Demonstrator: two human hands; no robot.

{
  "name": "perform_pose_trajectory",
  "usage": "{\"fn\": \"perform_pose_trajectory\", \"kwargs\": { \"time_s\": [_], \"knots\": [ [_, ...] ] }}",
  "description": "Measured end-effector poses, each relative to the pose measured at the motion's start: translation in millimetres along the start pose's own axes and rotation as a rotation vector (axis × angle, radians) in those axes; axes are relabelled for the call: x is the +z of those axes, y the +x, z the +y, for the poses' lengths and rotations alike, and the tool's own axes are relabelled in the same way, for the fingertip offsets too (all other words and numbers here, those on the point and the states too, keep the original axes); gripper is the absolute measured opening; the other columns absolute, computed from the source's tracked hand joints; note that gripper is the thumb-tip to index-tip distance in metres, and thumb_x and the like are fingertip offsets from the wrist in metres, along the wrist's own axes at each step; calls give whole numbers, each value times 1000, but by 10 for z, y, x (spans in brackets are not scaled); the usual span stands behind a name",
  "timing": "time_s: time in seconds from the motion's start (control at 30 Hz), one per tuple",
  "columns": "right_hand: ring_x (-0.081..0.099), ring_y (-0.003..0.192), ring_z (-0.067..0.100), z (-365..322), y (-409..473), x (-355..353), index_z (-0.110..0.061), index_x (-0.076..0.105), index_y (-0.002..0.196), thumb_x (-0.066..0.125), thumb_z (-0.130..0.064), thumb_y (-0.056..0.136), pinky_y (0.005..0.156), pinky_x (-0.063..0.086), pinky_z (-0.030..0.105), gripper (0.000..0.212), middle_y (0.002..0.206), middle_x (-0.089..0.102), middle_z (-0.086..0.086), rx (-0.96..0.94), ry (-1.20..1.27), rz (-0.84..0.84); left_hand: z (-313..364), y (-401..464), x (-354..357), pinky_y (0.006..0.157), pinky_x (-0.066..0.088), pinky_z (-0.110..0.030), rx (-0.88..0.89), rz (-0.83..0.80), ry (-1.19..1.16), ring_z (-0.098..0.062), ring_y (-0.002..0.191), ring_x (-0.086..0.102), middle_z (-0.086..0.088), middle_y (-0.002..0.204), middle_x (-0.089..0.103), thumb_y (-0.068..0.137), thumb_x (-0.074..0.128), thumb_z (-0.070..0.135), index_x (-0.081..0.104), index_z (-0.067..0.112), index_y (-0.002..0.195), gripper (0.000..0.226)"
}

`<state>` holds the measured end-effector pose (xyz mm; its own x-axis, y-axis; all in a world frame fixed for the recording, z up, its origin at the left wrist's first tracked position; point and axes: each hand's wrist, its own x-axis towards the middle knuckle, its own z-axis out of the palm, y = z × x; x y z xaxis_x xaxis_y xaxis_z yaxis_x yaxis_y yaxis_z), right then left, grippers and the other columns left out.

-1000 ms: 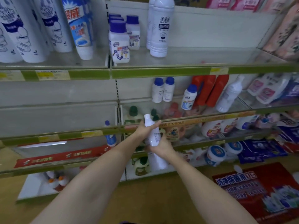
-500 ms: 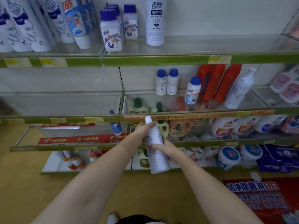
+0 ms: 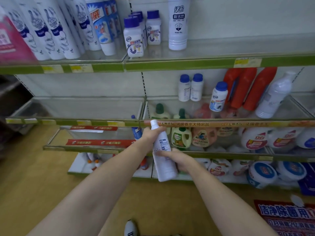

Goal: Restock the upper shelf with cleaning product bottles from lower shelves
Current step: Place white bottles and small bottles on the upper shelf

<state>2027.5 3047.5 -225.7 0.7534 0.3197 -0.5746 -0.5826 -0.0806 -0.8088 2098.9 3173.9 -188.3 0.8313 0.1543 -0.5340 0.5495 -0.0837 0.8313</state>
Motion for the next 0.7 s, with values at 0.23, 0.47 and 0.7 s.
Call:
{"fn": "perform_pose_trajectory", "kwargs": {
  "time_s": [0.23,0.47,0.7],
  "knots": [
    [76,88,26,-4,91,95,-15,70,111,89,-39,59,84,61,42,61,95,78,6,-41,-71,109,128,-126,-37,91,54,-44,-30,42,55,-29,96,65,-8,95,60,78,82,40,46,8,111,58],
    [68,81,35,100,-28,58,-3,68,110,71,-26,63,77,57,42,53,99,69,21,-9,303,-100,143,-185,-249,86,56,-40,-16,-213,178,-26,96,68,-9,108,70,75,78,55,63,13,114,59],
    [67,95,36,30,-78,28,-3,66,118,70,-26,68,95,55,49,55,110,69,21,5,283,-192,109,-205,-269,80,60,-47,24,-249,-95,-32,79,70,-19,94,72,79,81,34,66,4,103,42]
  ]
}}
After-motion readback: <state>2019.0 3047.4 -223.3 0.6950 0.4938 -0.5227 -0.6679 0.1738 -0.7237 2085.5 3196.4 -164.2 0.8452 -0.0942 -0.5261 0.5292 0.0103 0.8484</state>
